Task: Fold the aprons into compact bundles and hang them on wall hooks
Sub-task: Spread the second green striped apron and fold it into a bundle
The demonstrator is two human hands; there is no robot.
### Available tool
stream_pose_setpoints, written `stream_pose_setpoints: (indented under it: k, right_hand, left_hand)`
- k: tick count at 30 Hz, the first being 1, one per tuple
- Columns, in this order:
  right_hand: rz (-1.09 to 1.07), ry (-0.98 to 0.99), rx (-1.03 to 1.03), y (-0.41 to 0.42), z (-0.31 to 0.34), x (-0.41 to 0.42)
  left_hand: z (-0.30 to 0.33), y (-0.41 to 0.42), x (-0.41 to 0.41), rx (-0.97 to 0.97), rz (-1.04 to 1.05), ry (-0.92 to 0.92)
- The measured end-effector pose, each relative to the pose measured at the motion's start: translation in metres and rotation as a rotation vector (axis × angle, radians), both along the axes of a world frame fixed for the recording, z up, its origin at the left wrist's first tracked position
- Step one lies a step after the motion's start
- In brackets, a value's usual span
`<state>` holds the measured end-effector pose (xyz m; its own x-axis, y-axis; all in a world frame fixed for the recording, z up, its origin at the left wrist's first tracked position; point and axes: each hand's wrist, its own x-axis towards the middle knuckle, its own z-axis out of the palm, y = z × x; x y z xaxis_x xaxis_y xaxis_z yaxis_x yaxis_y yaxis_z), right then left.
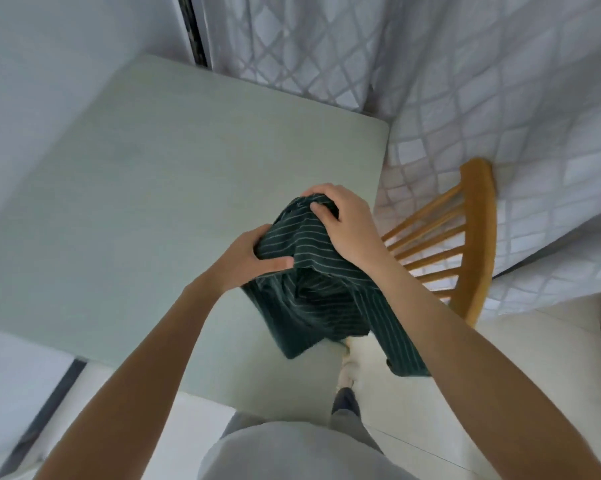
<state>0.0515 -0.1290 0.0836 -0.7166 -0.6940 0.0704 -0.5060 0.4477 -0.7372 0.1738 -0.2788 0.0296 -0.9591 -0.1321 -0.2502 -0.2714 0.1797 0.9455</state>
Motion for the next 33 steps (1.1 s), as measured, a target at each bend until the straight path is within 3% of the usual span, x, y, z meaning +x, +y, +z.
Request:
stream_pose_setpoints:
  k: [3, 7, 9, 15, 21, 23, 26, 29, 33]
  right_hand:
    - [0.048, 0.031, -0.015, -0.052, 0.001, 0.009]
    - [0.168, 0.195, 0.056, -0.097, -0.011, 0.013]
    - [0.219, 0.295, 0.092, -0.110, -0.024, 0.015]
    - [0.320, 0.269, 0.301, -0.115, -0.070, 0.021]
    - [0.441, 0.044, 0.873, -0.096, -0.107, 0.020]
    - [0.485, -0.037, 0.960, -0.097, -0.115, 0.020]
    - [0.305, -0.083, 0.762, -0.106, -0.119, 0.022]
    - [0.113, -0.136, 0.542, -0.123, -0.119, 0.024]
    - [0.159, -0.257, 0.613, -0.146, -0.121, 0.027]
  left_hand:
    - [0.016, -0.056, 0.017, -0.219, 0.079, -0.013]
    - [0.019, -0.117, 0.036, -0.766, 0.003, -0.036]
    - [0.012, -0.135, 0.046, -0.914, -0.013, -0.020]
    - [-0.024, -0.153, 0.066, -0.761, 0.025, -0.096]
    - [-0.069, -0.157, 0.072, -0.765, 0.003, -0.065]
    - [-0.076, -0.163, 0.070, -0.755, 0.015, -0.094]
    - [-0.085, -0.171, 0.068, -0.992, -0.061, -0.206]
    - [-0.085, -0.178, 0.065, -1.034, -0.031, -0.295]
    - [-0.079, -0.190, 0.067, -1.071, 0.039, -0.242]
